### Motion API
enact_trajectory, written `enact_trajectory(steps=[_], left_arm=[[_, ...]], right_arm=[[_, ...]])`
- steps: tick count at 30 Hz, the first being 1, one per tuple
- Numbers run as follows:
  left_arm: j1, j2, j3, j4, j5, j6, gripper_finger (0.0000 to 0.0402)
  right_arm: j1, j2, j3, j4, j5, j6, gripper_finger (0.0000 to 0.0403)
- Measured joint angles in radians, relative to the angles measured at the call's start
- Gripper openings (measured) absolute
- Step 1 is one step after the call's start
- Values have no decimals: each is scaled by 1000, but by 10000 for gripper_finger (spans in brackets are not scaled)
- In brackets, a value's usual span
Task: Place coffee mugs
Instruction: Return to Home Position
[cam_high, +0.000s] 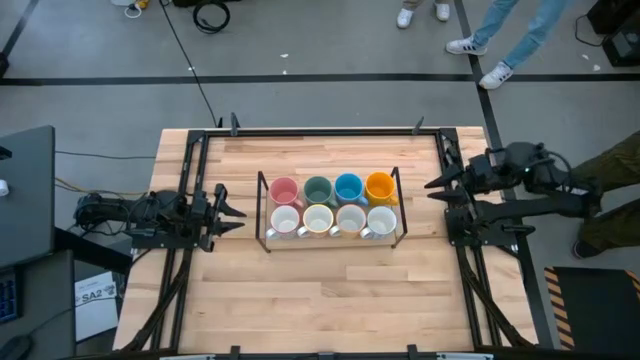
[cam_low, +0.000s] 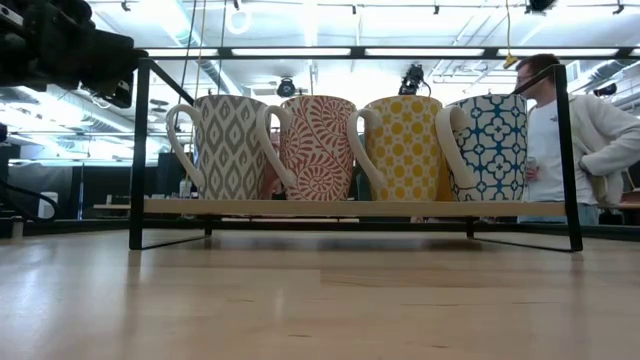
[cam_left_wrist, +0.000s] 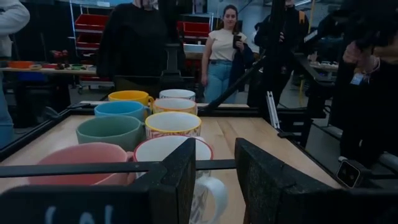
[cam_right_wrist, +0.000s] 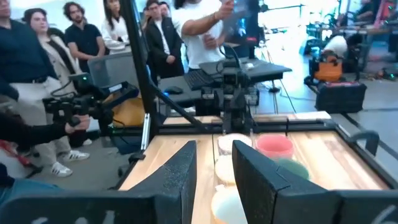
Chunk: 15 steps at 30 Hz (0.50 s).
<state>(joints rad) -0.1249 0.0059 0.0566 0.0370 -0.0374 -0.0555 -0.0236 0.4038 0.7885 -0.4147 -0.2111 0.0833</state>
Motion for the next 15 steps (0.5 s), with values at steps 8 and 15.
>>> enact_trajectory(steps=[8, 15], left_arm=[[0, 0, 0, 1, 0, 0, 118], [0, 0, 0, 0, 0, 0, 118]], right_arm=[[-35, -210, -249, 90, 37, 51, 108], [-45, -370, -429, 165, 102, 76, 108]])
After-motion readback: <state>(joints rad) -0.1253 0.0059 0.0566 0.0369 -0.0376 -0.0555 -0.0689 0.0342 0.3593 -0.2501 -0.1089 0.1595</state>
